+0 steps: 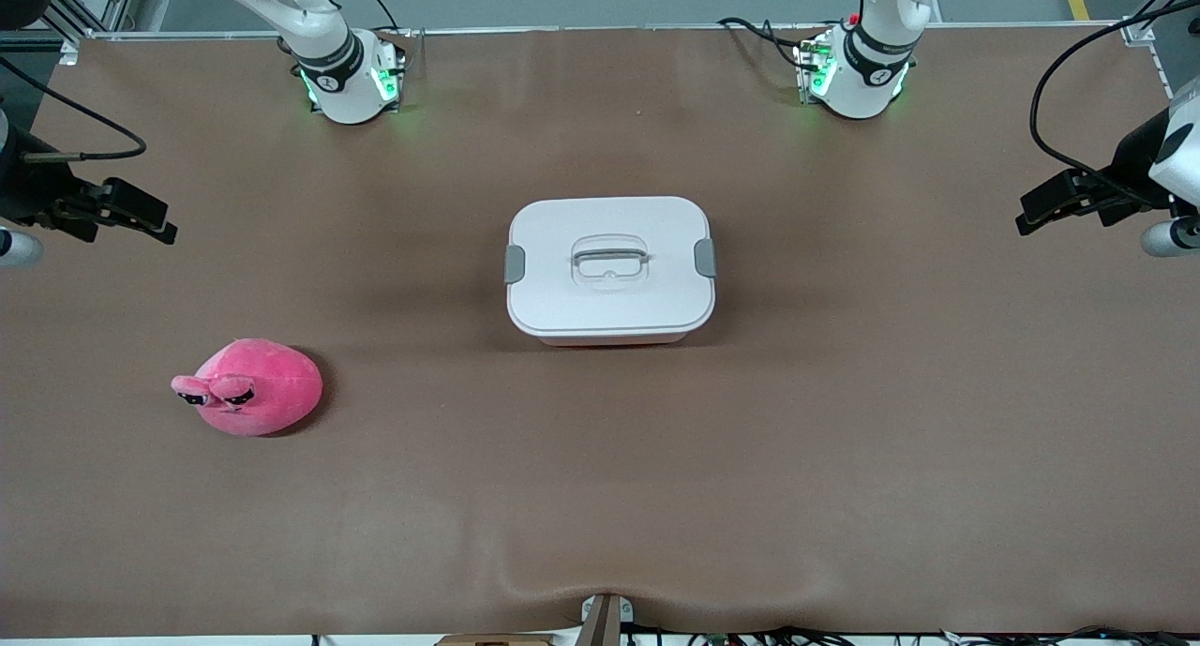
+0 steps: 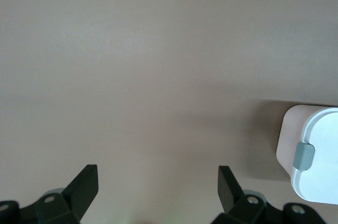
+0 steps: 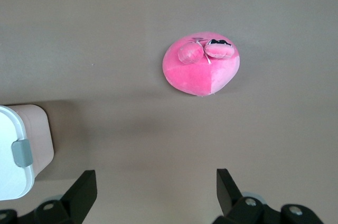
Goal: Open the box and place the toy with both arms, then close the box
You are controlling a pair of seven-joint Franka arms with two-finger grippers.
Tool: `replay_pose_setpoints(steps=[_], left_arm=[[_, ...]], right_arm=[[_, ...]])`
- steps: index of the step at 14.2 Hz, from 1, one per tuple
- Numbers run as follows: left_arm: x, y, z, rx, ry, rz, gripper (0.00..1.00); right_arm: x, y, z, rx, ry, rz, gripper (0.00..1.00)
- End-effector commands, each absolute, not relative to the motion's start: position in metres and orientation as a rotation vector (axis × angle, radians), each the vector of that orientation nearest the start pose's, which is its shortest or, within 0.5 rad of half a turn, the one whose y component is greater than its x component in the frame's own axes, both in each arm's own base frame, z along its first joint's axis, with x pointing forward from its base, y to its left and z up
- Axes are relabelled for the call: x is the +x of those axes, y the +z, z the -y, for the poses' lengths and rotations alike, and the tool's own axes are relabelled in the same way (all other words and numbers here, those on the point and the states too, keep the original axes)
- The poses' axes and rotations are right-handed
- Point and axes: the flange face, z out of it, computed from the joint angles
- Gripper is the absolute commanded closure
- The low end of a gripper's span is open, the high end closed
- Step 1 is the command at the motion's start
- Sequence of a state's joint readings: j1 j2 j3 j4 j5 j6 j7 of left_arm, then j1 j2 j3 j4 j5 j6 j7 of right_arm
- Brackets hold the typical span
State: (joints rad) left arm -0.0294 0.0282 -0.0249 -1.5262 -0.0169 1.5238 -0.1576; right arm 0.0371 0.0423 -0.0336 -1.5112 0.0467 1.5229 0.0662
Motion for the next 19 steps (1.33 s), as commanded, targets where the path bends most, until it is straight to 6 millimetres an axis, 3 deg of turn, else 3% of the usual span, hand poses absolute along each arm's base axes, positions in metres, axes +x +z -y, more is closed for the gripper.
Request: replay_pose_setpoints(steps=[1, 7, 10, 15, 19], left_arm=[[0.557, 0.631, 0.032, -3.153, 0.06, 0.072, 0.0], [0.558, 0.63, 0.032, -3.154, 0.063, 0.095, 0.0], [0.56, 0.627, 0.019, -3.158, 0.075, 0.107, 0.0], [0.57, 0.609, 0.011, -3.154, 0.121, 0.163, 0.0], [0.591, 0.579, 0.011, -3.112, 0.194, 0.436, 0.0]], right_arm=[[0.56, 0.631, -0.004, -3.094, 0.033, -0.094, 0.0], [0.561, 0.63, -0.004, -3.094, 0.033, -0.09, 0.0], [0.564, 0.624, -0.001, -3.096, 0.049, -0.095, 0.0], [0.561, 0.631, -0.004, -3.098, 0.068, -0.086, 0.0], [0.565, 0.613, 0.0, -3.098, 0.161, -0.103, 0.0]])
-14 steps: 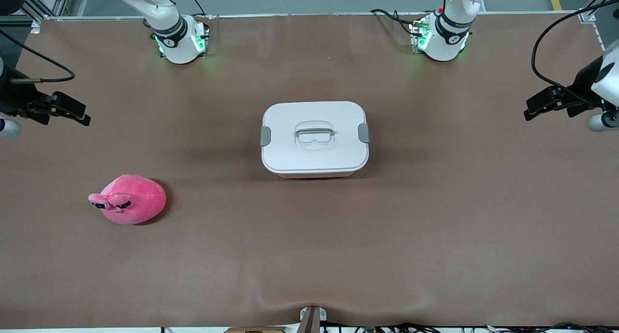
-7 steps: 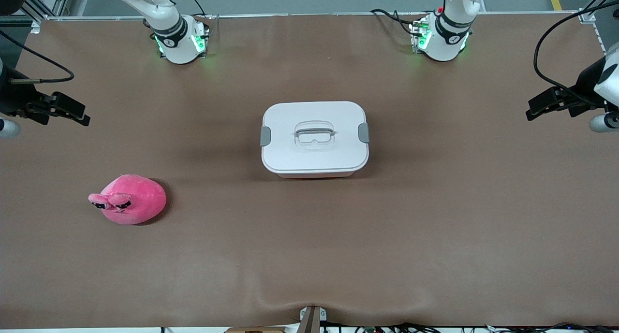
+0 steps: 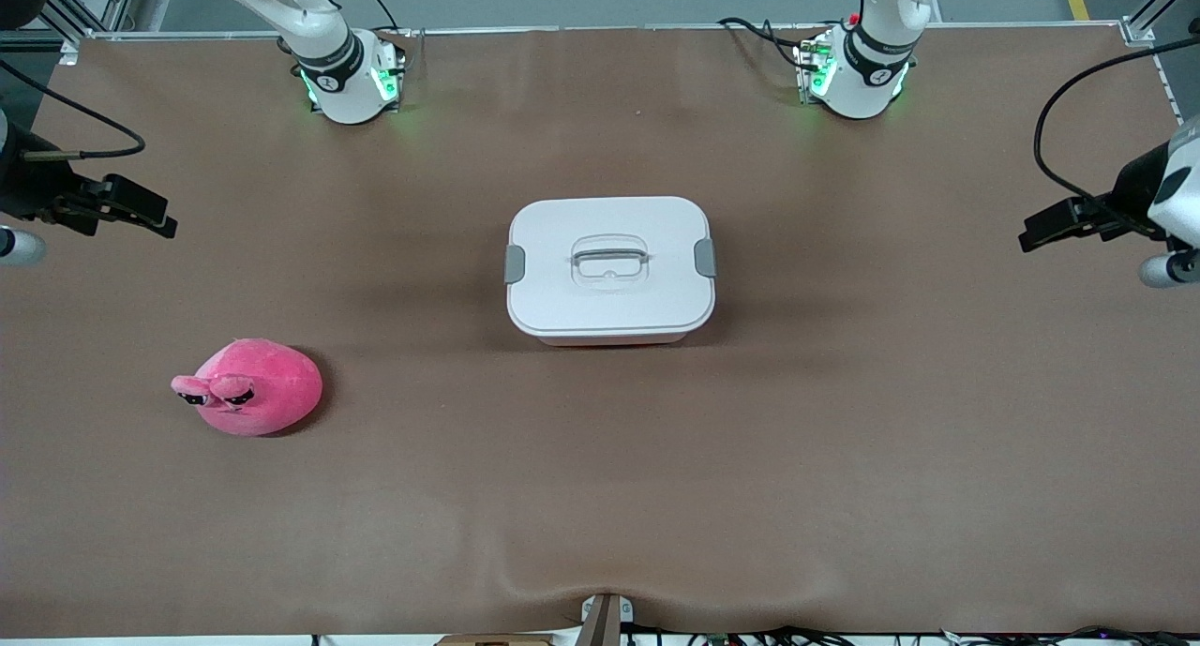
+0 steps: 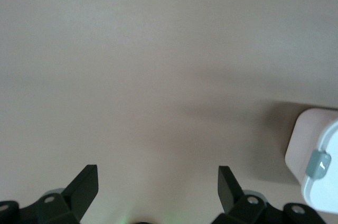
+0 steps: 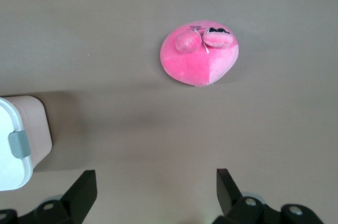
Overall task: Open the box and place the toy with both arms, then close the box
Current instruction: 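Move the right gripper to the pink toy while the left gripper approaches the box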
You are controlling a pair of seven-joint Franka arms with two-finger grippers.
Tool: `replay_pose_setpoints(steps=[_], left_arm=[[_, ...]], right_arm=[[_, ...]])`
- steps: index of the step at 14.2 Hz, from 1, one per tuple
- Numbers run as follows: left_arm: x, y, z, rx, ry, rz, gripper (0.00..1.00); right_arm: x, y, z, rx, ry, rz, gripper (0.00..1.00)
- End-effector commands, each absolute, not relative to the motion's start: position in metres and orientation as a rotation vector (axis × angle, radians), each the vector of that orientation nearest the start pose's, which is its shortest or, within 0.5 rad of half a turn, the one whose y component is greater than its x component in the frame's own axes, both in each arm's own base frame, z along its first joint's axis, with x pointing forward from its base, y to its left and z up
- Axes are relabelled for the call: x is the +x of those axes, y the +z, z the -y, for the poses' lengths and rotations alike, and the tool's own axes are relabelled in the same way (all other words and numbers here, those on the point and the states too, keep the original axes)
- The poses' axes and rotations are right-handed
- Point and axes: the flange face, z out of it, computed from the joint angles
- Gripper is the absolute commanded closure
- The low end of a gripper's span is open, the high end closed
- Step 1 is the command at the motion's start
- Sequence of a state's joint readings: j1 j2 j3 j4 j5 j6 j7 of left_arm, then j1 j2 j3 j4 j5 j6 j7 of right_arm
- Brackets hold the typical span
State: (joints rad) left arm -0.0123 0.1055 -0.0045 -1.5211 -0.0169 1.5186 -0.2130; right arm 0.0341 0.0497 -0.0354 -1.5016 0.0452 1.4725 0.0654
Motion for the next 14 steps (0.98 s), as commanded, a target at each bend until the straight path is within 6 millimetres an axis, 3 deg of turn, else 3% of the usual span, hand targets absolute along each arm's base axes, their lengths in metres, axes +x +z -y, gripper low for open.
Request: replay_pose_setpoints(steps=[1, 5, 9, 12, 14], left_arm=[[0.591, 0.578, 0.014, -3.099, 0.197, 0.498, 0.0], [0.594, 0.572, 0.041, -3.021, 0.206, 0.793, 0.0], [0.598, 0.556, 0.082, -3.015, 0.226, 0.771, 0.0], [0.602, 0.55, 0.1, -3.018, 0.23, 0.887, 0.0], [0.602, 0.547, 0.119, -3.015, 0.231, 0.93, 0.0]], right_arm=[[0.568, 0.608, 0.0, -3.097, 0.175, -0.108, 0.0], [0.575, 0.593, 0.006, -3.093, 0.212, -0.118, 0.0], [0.584, 0.571, 0.015, -3.083, 0.271, -0.14, 0.0], [0.592, 0.553, 0.021, -3.065, 0.314, -0.162, 0.0], [0.602, 0.525, 0.021, -3.058, 0.377, -0.162, 0.0]])
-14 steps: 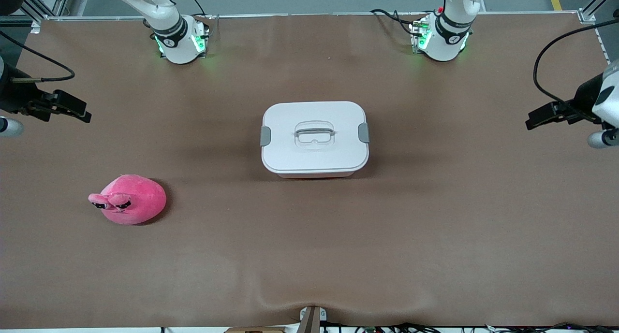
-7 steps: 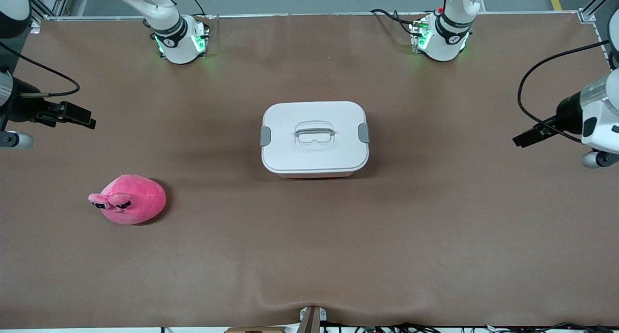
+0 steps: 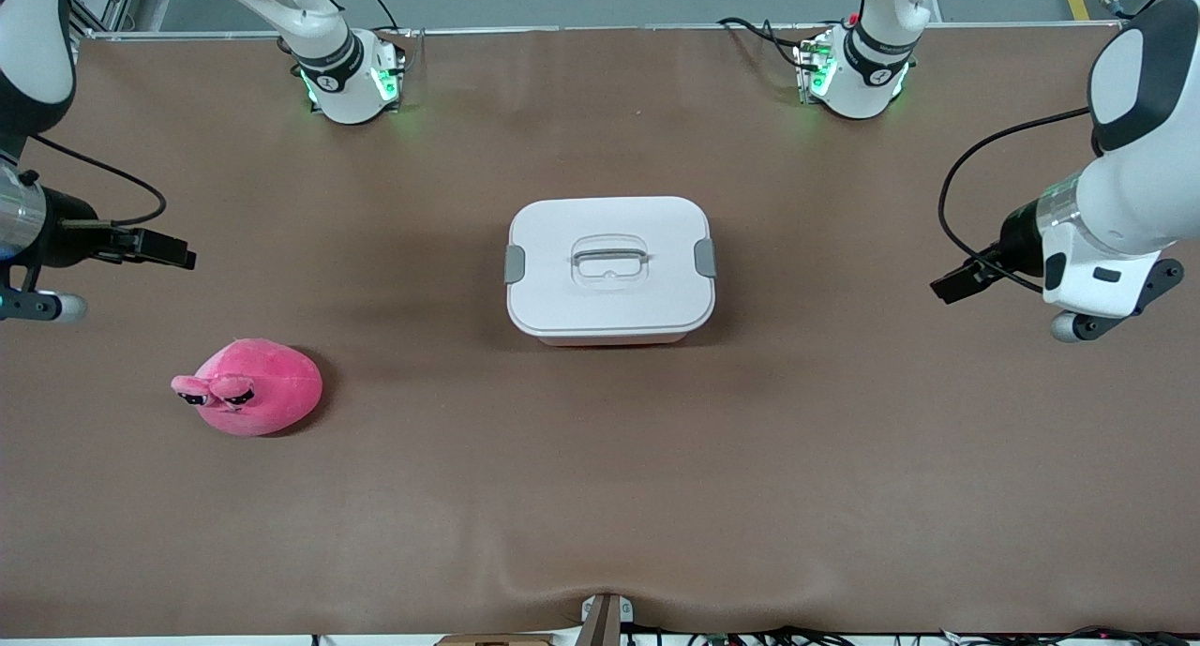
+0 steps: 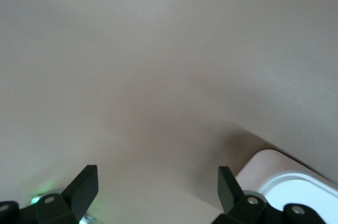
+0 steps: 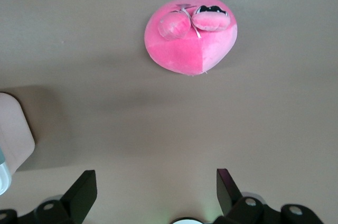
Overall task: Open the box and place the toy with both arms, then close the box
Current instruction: 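Move the right gripper to the pink toy while the left gripper approaches the box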
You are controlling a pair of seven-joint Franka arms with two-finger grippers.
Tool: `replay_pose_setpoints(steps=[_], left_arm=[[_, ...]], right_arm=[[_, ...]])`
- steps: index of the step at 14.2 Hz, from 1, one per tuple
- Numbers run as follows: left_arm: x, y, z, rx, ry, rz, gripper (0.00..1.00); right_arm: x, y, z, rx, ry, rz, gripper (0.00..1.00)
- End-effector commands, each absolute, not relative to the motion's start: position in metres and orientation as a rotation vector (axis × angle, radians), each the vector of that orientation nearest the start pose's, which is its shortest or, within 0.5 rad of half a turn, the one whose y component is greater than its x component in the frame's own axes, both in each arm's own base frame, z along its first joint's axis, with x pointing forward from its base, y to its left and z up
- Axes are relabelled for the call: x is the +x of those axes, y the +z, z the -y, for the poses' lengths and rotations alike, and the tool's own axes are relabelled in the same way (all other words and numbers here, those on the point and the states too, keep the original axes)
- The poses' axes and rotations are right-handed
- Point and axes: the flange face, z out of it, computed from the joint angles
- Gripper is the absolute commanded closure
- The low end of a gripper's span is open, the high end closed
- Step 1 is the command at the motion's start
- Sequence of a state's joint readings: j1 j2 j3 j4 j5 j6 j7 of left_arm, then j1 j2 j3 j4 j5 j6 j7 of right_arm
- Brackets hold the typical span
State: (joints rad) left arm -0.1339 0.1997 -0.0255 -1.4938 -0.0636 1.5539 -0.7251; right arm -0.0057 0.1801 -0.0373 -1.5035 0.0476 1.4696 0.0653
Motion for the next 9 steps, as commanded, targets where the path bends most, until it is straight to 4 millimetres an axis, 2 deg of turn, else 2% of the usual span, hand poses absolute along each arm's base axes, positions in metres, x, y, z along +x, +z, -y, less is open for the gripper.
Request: replay_pose_setpoints(steps=[1, 3, 6, 9], left_arm=[[0.6, 0.547, 0.13, -3.003, 0.224, 0.959, 0.0], [0.597, 0.546, 0.146, -2.968, 0.228, 1.041, 0.0], [0.593, 0.532, 0.18, -2.903, 0.256, 1.137, 0.0], [0.584, 0.524, 0.217, -2.859, 0.257, 1.201, 0.0]], right_arm=[[0.609, 0.504, 0.022, -3.052, 0.431, -0.168, 0.0], [0.617, 0.466, 0.023, -3.042, 0.535, -0.174, 0.0], [0.633, 0.438, 0.024, -3.043, 0.515, -0.122, 0.0], [0.648, 0.44, 0.01, -3.054, 0.335, 0.305, 0.0]])
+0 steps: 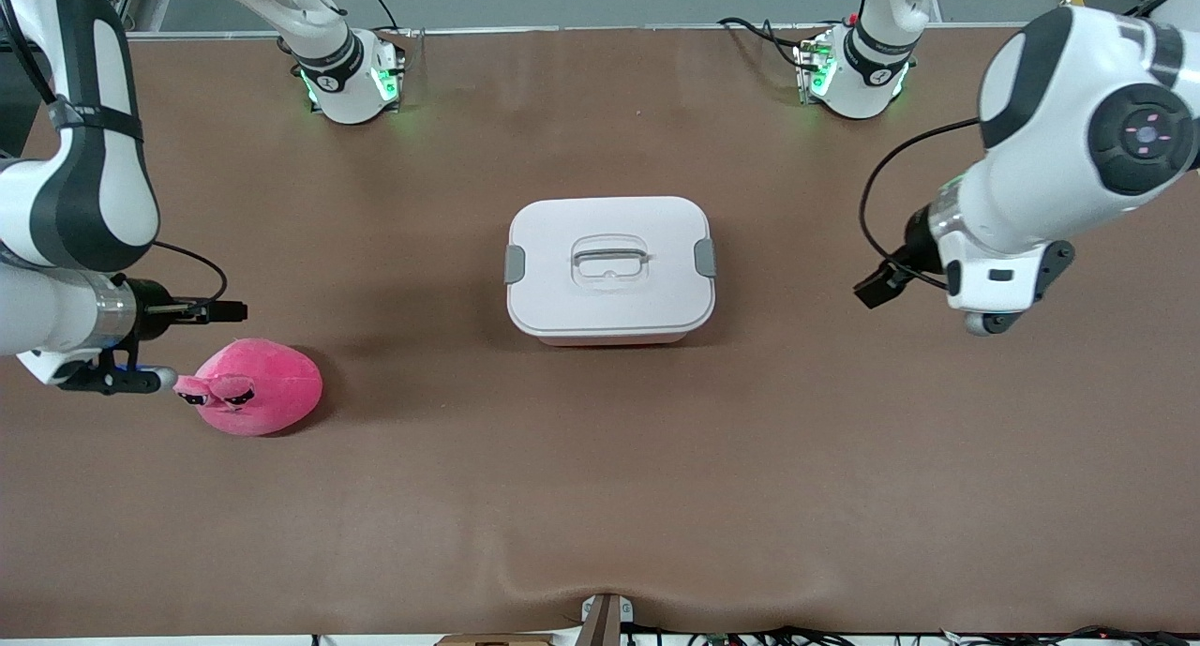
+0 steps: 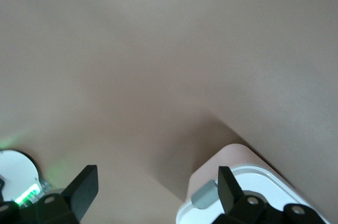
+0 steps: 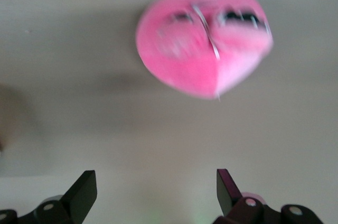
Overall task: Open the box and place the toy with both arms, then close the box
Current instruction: 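Move the right gripper to the pink toy while the left gripper approaches the box, then grasp the lid handle with the left gripper while the right gripper lowers onto the toy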
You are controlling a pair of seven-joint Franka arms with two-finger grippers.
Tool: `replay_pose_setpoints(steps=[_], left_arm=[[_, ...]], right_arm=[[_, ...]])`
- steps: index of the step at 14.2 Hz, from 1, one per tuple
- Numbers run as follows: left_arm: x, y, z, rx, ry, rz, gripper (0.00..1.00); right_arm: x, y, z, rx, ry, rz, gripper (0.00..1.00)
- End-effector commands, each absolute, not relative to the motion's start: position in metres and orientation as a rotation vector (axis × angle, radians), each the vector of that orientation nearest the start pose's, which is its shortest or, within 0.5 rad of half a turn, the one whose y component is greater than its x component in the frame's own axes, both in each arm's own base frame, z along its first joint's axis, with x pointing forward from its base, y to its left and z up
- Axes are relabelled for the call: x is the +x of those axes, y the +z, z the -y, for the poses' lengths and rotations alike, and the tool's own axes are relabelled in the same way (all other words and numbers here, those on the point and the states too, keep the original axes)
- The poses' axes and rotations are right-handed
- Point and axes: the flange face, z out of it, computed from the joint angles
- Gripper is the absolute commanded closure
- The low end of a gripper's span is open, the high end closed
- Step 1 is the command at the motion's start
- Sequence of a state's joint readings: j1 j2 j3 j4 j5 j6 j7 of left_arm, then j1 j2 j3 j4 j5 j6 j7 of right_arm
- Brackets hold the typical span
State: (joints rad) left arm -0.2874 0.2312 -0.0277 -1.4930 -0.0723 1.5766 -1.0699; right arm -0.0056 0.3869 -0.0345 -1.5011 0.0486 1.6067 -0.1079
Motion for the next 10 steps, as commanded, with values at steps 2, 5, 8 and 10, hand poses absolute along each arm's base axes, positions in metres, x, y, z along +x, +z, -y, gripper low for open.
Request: replay_pose_setpoints(steps=[2, 5, 8, 10], left_arm=[[0.581, 0.519, 0.238, -2.836, 0.241, 1.264, 0.0], [0.573, 0.509, 0.274, -2.795, 0.237, 1.353, 0.0], [0.565, 0.502, 0.303, -2.771, 0.225, 1.406, 0.0], [0.562, 0.493, 0.321, -2.739, 0.214, 1.474, 0.0]], right_arm=[[0.65, 0.438, 0.001, -3.038, 0.305, 0.509, 0.0], [0.65, 0.433, -0.036, -3.153, 0.282, 0.796, 0.0], [0.651, 0.428, -0.052, -3.191, 0.269, 0.943, 0.0], [0.652, 0.41, -0.048, -3.173, 0.207, 1.023, 0.0]])
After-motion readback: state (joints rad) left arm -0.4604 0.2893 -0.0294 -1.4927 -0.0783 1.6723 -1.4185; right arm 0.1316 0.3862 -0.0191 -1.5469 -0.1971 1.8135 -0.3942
